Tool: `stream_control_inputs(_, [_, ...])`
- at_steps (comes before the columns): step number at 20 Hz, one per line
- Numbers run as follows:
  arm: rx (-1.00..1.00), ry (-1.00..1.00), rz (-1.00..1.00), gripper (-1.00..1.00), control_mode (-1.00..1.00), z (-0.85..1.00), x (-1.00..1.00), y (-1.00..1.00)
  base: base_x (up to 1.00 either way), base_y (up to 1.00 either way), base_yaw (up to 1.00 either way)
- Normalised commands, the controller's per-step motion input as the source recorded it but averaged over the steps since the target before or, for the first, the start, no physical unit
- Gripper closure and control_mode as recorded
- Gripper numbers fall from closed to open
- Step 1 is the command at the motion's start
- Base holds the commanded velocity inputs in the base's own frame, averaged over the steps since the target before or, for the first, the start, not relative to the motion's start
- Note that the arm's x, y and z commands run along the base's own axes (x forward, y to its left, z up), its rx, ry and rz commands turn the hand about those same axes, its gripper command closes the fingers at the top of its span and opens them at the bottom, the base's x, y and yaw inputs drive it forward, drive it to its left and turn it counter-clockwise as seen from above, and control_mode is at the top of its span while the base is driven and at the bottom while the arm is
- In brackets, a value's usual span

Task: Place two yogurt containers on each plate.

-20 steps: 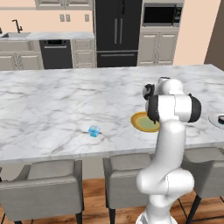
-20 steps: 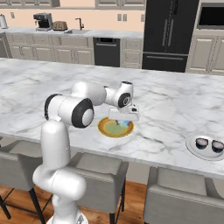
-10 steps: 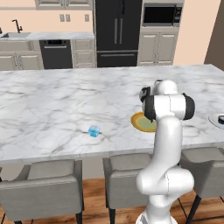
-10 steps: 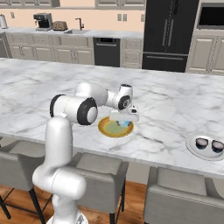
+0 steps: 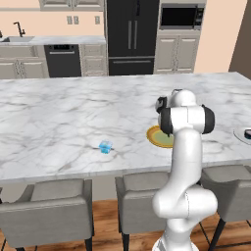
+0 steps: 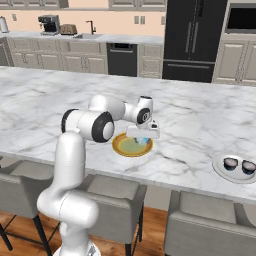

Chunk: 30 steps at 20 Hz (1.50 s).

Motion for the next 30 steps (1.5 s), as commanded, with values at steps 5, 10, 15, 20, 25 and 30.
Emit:
stream_control_inputs(5, [0.0,0.0,0.0,-1.0,-1.0,0.0,-0.03,0.0,0.0,0.0,0.0])
stream_control_inputs(10, [0.0,0.0,0.0,-1.0,-1.0,0.05,-0.01,-0.01,0.0,0.0,0.0])
stream_control_inputs(15, [0.0,-0.04,0.0,-1.0,-1.0,0.42,-0.12,-0.01,0.0,0.0,0.0])
stream_control_inputs(20, [0.0,-0.1,0.0,-1.0,-1.0,0.5,-0.49,0.03,0.0,0.0,0.0])
stream_control_inputs(25, [-0.02,-0.13,0.0,-1.0,-1.0,0.17,-0.83,0.35,0.0,0.0,0.0])
stream_control_inputs(30, [0.0,-0.28,0.04,-1.0,-1.0,0.3,-0.85,0.98,0.0,0.0,0.0])
